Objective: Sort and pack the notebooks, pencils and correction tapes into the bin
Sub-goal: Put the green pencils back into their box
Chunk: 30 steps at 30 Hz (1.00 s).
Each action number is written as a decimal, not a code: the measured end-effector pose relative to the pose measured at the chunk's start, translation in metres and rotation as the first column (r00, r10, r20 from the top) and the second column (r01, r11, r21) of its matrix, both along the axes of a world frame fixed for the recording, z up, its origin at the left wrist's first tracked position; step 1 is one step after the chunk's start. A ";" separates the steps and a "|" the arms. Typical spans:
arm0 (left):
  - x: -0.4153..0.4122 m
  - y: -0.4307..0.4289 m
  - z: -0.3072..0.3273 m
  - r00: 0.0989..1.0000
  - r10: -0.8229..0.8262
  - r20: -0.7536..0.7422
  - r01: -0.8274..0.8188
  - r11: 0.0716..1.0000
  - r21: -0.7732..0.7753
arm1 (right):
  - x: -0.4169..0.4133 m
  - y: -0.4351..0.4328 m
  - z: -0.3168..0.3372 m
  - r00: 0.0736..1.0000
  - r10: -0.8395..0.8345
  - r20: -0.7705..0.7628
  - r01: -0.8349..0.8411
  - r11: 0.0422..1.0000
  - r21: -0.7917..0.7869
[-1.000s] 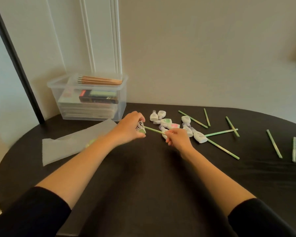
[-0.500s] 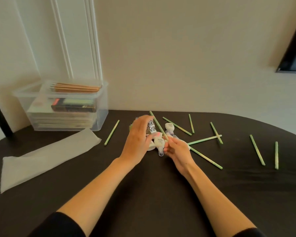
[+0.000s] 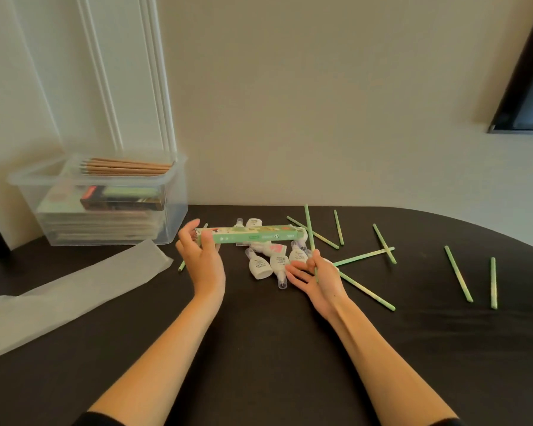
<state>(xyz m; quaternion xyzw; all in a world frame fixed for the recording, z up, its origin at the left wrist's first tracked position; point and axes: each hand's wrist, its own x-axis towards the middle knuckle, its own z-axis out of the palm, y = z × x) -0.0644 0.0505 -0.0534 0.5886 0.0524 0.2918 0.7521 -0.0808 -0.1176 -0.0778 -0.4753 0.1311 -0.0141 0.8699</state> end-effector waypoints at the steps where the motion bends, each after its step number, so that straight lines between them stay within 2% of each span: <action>1: 0.000 0.003 -0.005 0.999 -0.027 -0.021 0.027 1.000 -0.010 | 0.000 -0.001 0.000 1.000 0.007 0.004 -0.007 1.000 0.009; 5: -0.002 0.012 -0.022 0.991 -0.115 -0.074 0.113 0.993 -0.035 | 0.001 -0.002 0.001 0.999 0.035 0.037 -0.036 0.999 0.016; 8: -0.001 0.016 -0.026 0.986 -0.158 -0.057 0.157 0.987 -0.016 | 0.001 -0.001 0.001 0.999 0.022 0.045 -0.015 0.986 -0.167; 9: 0.000 0.017 -0.026 0.987 -0.153 -0.054 0.155 0.987 0.035 | 0.002 -0.001 0.000 0.998 0.010 0.059 0.003 0.977 -0.211; 11: 0.001 0.018 -0.025 0.998 -0.014 -0.062 0.033 0.950 0.310 | 0.003 -0.001 -0.002 0.996 0.005 0.086 0.018 0.965 -0.261; 13: 0.000 0.020 -0.025 0.986 0.158 0.045 -0.149 0.747 0.648 | 0.003 0.001 -0.003 0.995 0.028 0.095 0.002 0.956 -0.294; 15: -0.004 0.018 -0.022 0.984 0.055 0.171 -0.177 0.486 0.856 | 0.004 0.002 -0.004 0.993 0.061 0.099 -0.028 0.953 -0.303; 16: -0.005 0.016 -0.021 0.983 -0.062 0.172 -0.140 0.349 0.926 | 0.003 0.003 -0.004 0.991 0.082 0.106 -0.046 0.951 -0.306; 18: -0.008 0.009 -0.021 0.970 -0.232 0.066 -0.053 0.063 0.997 | 0.002 0.005 -0.006 0.982 0.138 0.130 -0.088 0.940 -0.329; 19: -0.008 0.008 -0.024 0.964 -0.264 0.021 -0.034 -0.044 0.998 | 0.000 0.005 -0.006 0.976 0.166 0.138 -0.110 0.932 -0.345; 20: -0.007 0.007 -0.027 0.960 -0.281 -0.013 -0.014 -0.095 0.995 | -0.001 0.006 -0.006 0.972 0.187 0.141 -0.127 0.926 -0.356; 21: -0.006 0.007 -0.027 0.954 -0.299 -0.031 0.007 -0.081 0.997 | -0.001 0.006 -0.004 0.969 0.200 0.143 -0.139 0.925 -0.355; 23: -0.008 0.012 -0.028 0.942 -0.333 -0.033 0.055 0.058 0.997 | -0.002 0.007 -0.003 0.975 0.188 0.118 -0.145 0.943 -0.299; 25: -0.010 0.015 -0.025 0.941 -0.338 -0.001 0.045 0.123 0.991 | -0.001 0.005 -0.002 0.980 0.174 0.098 -0.154 0.971 -0.185; 30: -0.014 0.011 -0.027 0.940 -0.340 0.000 0.012 0.032 0.999 | -0.007 0.000 -0.003 0.959 0.245 0.140 -0.250 0.968 0.023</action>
